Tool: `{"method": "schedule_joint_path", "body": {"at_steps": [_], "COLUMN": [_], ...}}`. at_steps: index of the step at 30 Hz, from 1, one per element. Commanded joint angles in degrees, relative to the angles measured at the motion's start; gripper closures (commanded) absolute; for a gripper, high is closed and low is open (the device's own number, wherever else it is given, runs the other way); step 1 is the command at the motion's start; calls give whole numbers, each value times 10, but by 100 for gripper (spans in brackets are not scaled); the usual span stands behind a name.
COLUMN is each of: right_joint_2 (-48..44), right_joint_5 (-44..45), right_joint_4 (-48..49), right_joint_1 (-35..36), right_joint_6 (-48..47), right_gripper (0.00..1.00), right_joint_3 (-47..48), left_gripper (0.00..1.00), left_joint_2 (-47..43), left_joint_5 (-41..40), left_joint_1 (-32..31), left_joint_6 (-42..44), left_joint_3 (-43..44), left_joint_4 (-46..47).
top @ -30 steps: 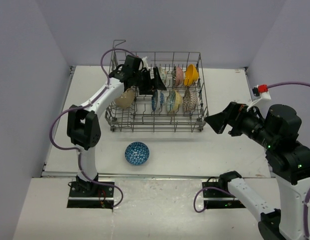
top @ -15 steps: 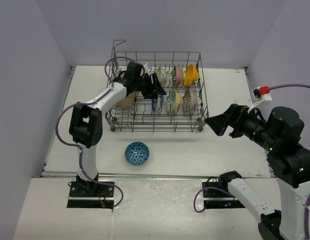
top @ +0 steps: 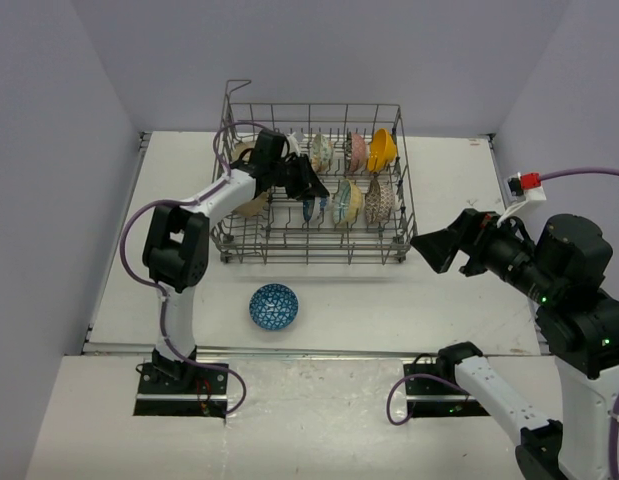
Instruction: Unload the bowls from the dish rack
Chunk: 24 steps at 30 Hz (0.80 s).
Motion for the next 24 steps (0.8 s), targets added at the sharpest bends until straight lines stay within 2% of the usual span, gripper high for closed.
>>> {"method": "schedule_joint_path", "body": {"at_steps": [1,9,24], "right_joint_2": [6,19,28], "right_joint_5": [-9,-2,0], "right_joint_4": [12,15,25], "right_joint_1": [-1,0,0], "right_joint_6": [-14,-19,-17], "right_gripper": [1,1,1], "right_joint_3": [15,16,19], "left_gripper": [80,100,100], "left_joint_2": [7,5,-49], "left_joint_5": [22,31,60], "left_joint_1": [5,13,31], "left_joint_6": [-9,-14,-38], "left_joint_3": [5,-12,-2], "left_joint_4": [34,47,71]}}
